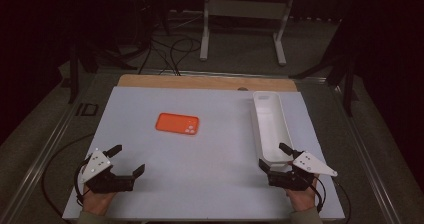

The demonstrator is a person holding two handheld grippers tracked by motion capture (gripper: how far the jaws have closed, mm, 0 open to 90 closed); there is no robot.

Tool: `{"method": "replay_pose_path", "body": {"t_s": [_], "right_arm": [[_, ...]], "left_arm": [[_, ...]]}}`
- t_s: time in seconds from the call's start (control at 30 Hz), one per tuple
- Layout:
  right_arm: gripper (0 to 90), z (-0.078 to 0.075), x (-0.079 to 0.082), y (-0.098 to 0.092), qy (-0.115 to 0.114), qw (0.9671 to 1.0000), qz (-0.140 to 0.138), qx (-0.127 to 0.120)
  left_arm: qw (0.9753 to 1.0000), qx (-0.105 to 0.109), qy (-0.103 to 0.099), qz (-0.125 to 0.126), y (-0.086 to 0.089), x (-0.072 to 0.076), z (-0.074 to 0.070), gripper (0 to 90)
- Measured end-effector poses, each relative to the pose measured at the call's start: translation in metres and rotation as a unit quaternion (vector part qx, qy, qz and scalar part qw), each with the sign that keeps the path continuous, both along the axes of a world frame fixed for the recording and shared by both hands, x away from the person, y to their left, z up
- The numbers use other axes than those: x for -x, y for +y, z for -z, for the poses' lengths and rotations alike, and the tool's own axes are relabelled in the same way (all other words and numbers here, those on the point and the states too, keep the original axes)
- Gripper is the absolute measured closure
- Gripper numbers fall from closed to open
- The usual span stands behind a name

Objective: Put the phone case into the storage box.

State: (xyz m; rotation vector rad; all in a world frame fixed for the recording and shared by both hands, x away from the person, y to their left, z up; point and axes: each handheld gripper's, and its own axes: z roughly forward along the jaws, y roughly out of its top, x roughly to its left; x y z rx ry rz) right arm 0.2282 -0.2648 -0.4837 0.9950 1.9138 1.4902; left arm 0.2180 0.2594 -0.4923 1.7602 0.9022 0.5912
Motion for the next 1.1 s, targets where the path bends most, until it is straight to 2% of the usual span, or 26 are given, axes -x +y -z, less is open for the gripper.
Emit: {"method": "replay_pose_path", "body": {"t_s": [0.53, 0.67, 0.87, 1.1], "right_arm": [[7.7, 0.002, 0.001, 0.001, 0.002, 1.0, -0.001, 0.001], [7.7, 0.001, 0.0, 0.0, 0.0, 1.0, 0.002, 0.0], [7.8, 0.0, 0.001, -0.002, 0.0, 1.0, 0.005, -0.005], [7.7, 0.001, 0.001, 0.0, 0.002, 1.0, 0.004, -0.002]], "left_arm": [[1.0, -0.001, -0.001, -0.002, -0.002, 0.0, -0.003, 0.2], [1.0, 0.006, 0.001, -0.008, -0.001, -0.002, -0.007, 0.3], [0.9999, 0.003, -0.002, -0.01, -0.002, -0.003, -0.013, 0.3], [1.0, -0.008, 0.001, -0.004, -0.005, -0.01, -0.023, 0.3]]}}
